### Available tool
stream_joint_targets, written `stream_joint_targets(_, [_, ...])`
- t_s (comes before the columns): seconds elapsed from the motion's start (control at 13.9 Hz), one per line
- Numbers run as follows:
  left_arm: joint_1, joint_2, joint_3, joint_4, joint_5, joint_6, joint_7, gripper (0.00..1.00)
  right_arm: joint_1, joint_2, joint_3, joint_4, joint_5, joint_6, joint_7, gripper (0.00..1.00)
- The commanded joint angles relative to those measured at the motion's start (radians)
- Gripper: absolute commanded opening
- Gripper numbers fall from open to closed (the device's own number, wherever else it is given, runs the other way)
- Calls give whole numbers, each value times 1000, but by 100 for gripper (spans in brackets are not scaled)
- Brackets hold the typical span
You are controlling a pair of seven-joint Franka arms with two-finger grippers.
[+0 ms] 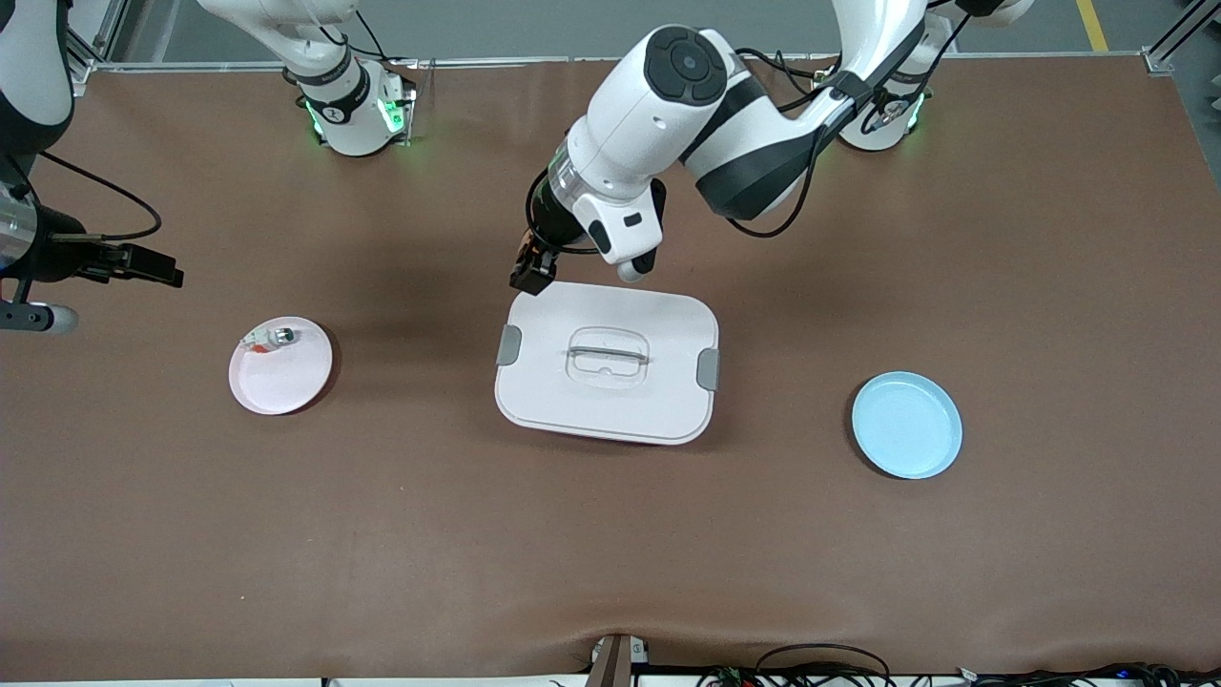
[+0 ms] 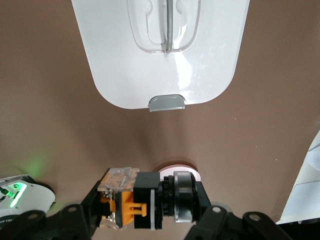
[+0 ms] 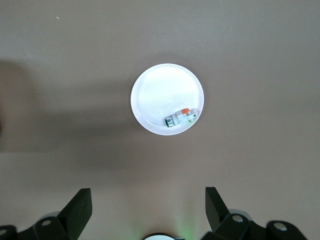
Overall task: Transfer orange switch to right arm and place
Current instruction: 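Hold the switch still while the right gripper reaches to grasp it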
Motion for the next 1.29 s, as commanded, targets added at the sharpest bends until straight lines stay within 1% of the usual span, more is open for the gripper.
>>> stream_joint_targets(0.0, [-11,14,5,30,-11,13,-14,0,-11,26,19,31,13,-7,-9,100])
stream_joint_targets(0.22, [-10,26,7,28,-10,23,-13,0,5,24,24,0,221,26,0,100])
stream_joint_targets(0.36, [-13,35,27,28,-10,26,-13,0,60,17,24,-29,348,88,22,100])
stream_joint_targets(0.57, [-11,40,27,28,-11,46,-10,0,130,14,24,-44,500,154,91,100])
stream_joint_targets(0.79, [-11,40,25,30,-11,49,-10,0,169,-21,24,-144,681,262,88,100])
stream_joint_targets(1.01, [-11,55,25,28,-11,79,-10,0,245,-40,25,-233,795,413,77,100])
stream_joint_targets(1.22, [-13,71,25,30,-11,104,-10,0,321,-51,25,-300,904,551,48,100])
